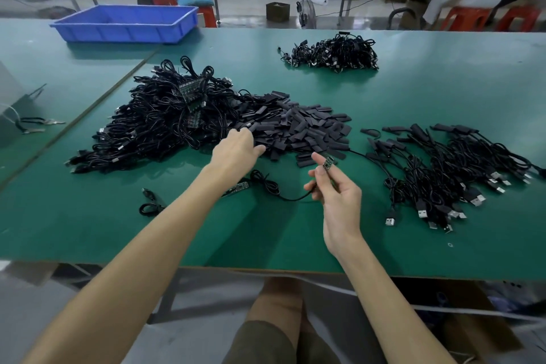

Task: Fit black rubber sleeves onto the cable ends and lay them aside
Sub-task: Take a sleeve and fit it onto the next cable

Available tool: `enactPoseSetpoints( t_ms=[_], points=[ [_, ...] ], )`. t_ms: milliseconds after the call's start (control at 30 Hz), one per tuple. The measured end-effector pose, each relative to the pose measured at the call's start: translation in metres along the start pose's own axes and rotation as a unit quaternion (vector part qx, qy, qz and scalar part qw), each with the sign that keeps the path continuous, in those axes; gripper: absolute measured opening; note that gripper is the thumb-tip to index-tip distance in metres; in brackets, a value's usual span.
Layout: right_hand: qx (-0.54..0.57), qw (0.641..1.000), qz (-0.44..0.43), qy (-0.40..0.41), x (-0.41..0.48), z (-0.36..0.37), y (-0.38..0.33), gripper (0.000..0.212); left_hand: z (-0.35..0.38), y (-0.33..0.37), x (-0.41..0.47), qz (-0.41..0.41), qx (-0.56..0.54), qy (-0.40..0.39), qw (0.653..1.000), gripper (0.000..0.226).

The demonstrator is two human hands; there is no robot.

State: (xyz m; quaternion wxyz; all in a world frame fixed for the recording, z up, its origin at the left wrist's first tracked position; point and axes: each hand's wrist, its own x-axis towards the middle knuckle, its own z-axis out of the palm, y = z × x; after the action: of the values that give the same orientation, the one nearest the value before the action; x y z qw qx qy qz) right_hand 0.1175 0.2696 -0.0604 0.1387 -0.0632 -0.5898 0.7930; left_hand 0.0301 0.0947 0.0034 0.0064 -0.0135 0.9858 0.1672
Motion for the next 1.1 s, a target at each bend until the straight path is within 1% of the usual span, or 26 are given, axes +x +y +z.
enactPoseSetpoints(
  t_ms=[67, 133, 300, 367, 400, 433, 467, 500, 533, 600, 667, 833, 900, 967, 1100],
  points=[
    [-0.006, 1.0, -0.003, -0.011, 0.0, 0.0, 0.001, 0.025, 0.007, 0.003, 0.011, -0.013, 0.044, -0.002, 0.999, 0.039],
    [-0.009, 1.0, 0.002, -0.012, 0.0, 0.0, 0.001, 0.026, 0.012, 0.002, 0.018, -0.018, 0.064, 0.005, 0.998, 0.038],
    [-0.012, 1.0, -0.001, -0.021, -0.001, -0.001, 0.002, 0.026, 0.021, -0.007, 0.019, -0.008, 0.038, 0.064, 0.997, 0.026],
    [-0.028, 0.999, -0.001, -0.024, 0.0, -0.001, 0.004, 0.028, 0.019, -0.012, 0.015, -0.013, -0.002, 0.073, 0.997, 0.024],
    [-0.042, 0.999, -0.002, -0.029, 0.0, -0.001, 0.005, 0.029, 0.016, -0.015, 0.013, -0.015, -0.053, 0.067, 0.996, 0.024],
    [-0.058, 0.998, -0.006, -0.034, 0.001, -0.001, 0.006, 0.03, 0.013, -0.017, 0.01, -0.014, -0.129, 0.051, 0.99, 0.023],
    [-0.078, 0.996, -0.013, -0.042, 0.001, -0.001, 0.008, 0.031, 0.009, -0.019, 0.006, -0.009, -0.226, 0.024, 0.974, 0.022],
    [-0.099, 0.994, -0.022, -0.051, 0.001, -0.001, 0.008, 0.032, 0.005, -0.019, 0.001, -0.001, -0.328, -0.014, 0.945, 0.022],
    [-0.119, 0.99, -0.028, -0.064, 0.0, 0.0, 0.007, 0.031, 0.002, -0.018, -0.006, 0.007, -0.417, -0.058, 0.907, 0.023],
    [-0.146, 0.985, -0.028, -0.091, -0.002, 0.001, 0.005, 0.025, 0.004, -0.015, -0.019, 0.018, -0.532, -0.129, 0.836, 0.029],
    [-0.149, 0.983, -0.015, -0.106, -0.003, 0.001, 0.003, 0.027, 0.013, -0.011, -0.027, 0.019, -0.592, -0.151, 0.792, 0.034],
    [-0.133, 0.984, -0.026, -0.12, -0.007, 0.002, -0.002, 0.025, 0.032, -0.006, -0.037, -0.001, -0.685, -0.146, 0.714, 0.029],
    [-0.122, 0.985, -0.025, -0.118, -0.008, 0.002, -0.003, 0.022, 0.034, -0.004, -0.039, -0.006, -0.703, -0.145, 0.696, 0.029],
    [-0.122, 0.986, -0.022, -0.115, -0.008, 0.002, -0.002, 0.022, 0.036, -0.002, -0.04, -0.007, -0.705, -0.141, 0.695, 0.032],
    [-0.126, 0.985, -0.015, -0.113, -0.008, 0.001, -0.002, 0.037, 0.038, 0.0, -0.041, -0.017, -0.709, -0.123, 0.694, 0.031]
  ],
)
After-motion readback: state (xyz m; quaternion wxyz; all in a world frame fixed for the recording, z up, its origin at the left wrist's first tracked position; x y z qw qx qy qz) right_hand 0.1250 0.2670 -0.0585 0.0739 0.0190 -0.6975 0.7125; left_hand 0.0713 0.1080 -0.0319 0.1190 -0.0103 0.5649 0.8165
